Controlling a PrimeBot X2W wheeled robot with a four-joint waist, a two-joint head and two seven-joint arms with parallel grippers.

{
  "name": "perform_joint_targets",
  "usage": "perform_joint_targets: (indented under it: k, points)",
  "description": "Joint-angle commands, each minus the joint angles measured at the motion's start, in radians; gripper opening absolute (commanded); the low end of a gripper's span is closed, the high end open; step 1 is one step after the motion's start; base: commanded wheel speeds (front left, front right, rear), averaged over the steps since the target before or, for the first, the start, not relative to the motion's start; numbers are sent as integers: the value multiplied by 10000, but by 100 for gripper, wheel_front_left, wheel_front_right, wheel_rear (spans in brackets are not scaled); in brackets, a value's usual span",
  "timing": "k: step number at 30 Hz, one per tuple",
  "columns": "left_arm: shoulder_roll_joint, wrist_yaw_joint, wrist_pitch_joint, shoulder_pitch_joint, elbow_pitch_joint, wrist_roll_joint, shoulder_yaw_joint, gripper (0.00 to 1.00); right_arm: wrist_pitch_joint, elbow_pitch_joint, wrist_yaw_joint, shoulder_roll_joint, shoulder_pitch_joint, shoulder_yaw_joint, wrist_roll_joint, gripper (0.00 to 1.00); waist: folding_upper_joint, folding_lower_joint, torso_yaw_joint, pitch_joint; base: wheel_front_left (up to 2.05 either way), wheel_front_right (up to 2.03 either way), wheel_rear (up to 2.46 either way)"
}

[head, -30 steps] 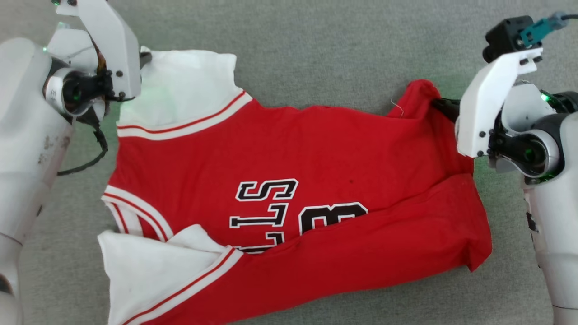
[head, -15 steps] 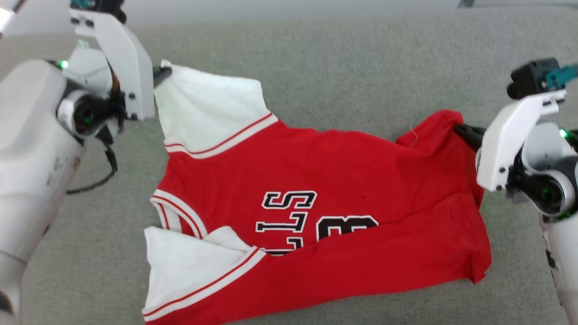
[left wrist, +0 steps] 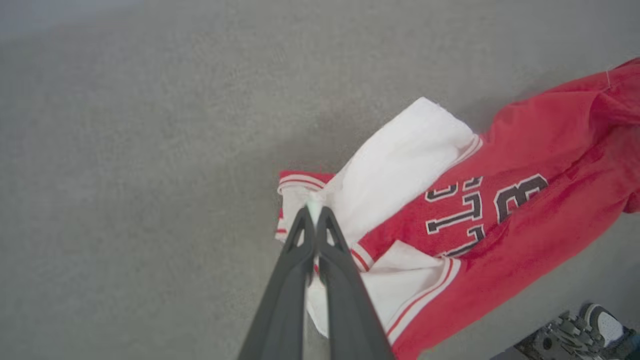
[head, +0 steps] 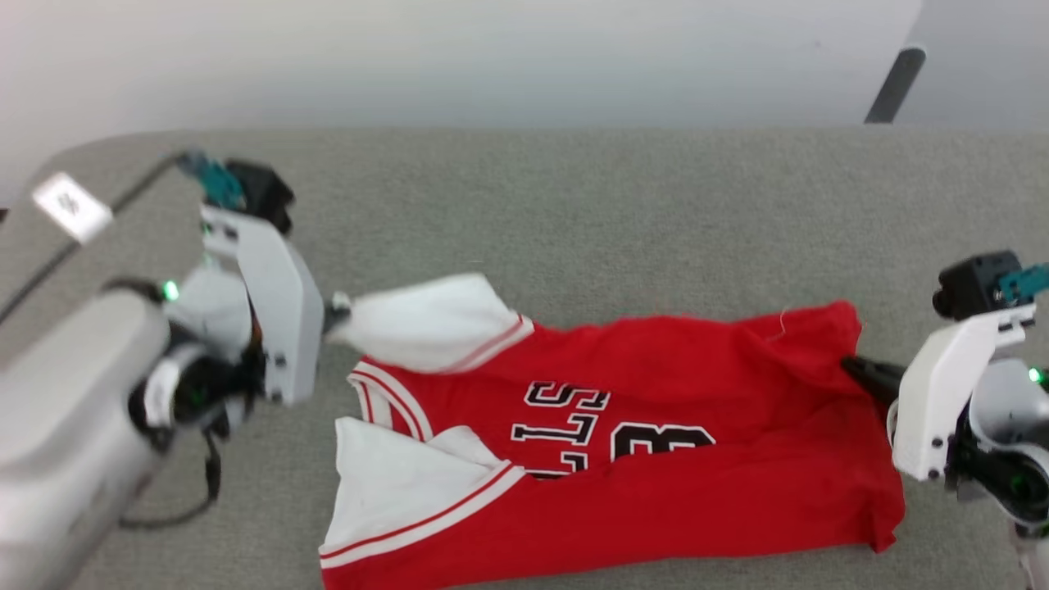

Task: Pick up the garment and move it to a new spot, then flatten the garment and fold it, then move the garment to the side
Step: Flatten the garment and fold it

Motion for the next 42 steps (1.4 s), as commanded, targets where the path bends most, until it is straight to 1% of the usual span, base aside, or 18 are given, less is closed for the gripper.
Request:
perform_joint_targets:
  k: [1,3,4,8,10,15,21,22,24,25,26,27,28,29,30,35,37,42]
  points:
    - [312,479,55,599,-798,-169,-7,0,102,-218,-7,-42,397,-93,106,0,0,0,218,-261,0,0,0]
    - [601,913,67,1136,-1556,-278,-40,0,234,-413,-5,-59,768,-132,169,0,0,0,219,-310,0,0,0]
    - [601,913,67,1136,-1556,-278,-40,0,234,-413,-5,-59,768,-132,169,0,0,0,219,-310,0,0,0]
    - [1030,1626,-18,2174,-2651,-562,-111,0,435,-705,-7,-84,1365,-288,211,0,0,0,176,-361,0,0,0]
    - [1142,1849,-110,2628,-3011,-704,-175,0,496,-804,-7,-61,1665,-339,201,0,0,0,153,-376,0,0,0]
    - [1206,2189,-342,3429,-3314,-869,-340,0,616,-975,-7,54,2219,-473,143,0,0,0,77,-369,0,0,0]
    - [1106,2241,-559,3805,-3282,-849,-463,0,683,-1114,-7,245,2528,-578,23,0,0,0,20,-380,0,0,0]
    - [1101,2215,-602,3829,-3269,-825,-468,2,661,-1128,-5,295,2534,-616,-2,0,0,0,14,-394,0,0,0]
    - [1096,2213,-731,3882,-3250,-824,-403,27,625,-1145,-5,345,2555,-646,-46,0,0,0,-2,-439,0,0,0]
    - [1119,2218,-794,3898,-3258,-790,-393,40,609,-1146,-7,356,2562,-671,-99,8,0,0,-4,-471,0,0,0]
    - [1155,2212,-813,3921,-3274,-784,-391,53,561,-1157,-7,364,2559,-706,-155,38,0,0,-4,-517,0,0,0]
    - [1185,2198,-838,3950,-3310,-790,-386,66,549,-1143,-5,387,2571,-713,-182,59,0,0,-3,-568,0,0,0]
    - [1212,2187,-893,3951,-3346,-765,-365,84,563,-1132,-5,405,2591,-714,-213,66,0,0,2,-626,0,0,0]
    - [1233,2238,-943,3965,-3358,-773,-323,99,567,-1139,-7,421,2607,-739,-233,82,0,0,9,-691,0,0,0]
    - [1270,2267,-991,3992,-3391,-767,-301,100,548,-1162,-5,431,2607,-762,-263,100,0,0,9,-762,0,0,0]
    - [1357,2308,-1305,4237,-3638,-865,-182,100,512,-1271,-7,563,2789,-979,-339,100,0,0,67,-1106,0,0,0]
    - [1365,2221,-1460,4365,-3727,-881,-160,100,484,-1326,-5,687,2839,-1085,-359,100,0,0,93,-1248,0,0,0]
    - [1391,2167,-2230,4751,-3856,-754,8,100,395,-1510,-5,1011,3083,-1477,-364,100,0,0,146,-1561,0,0,0]
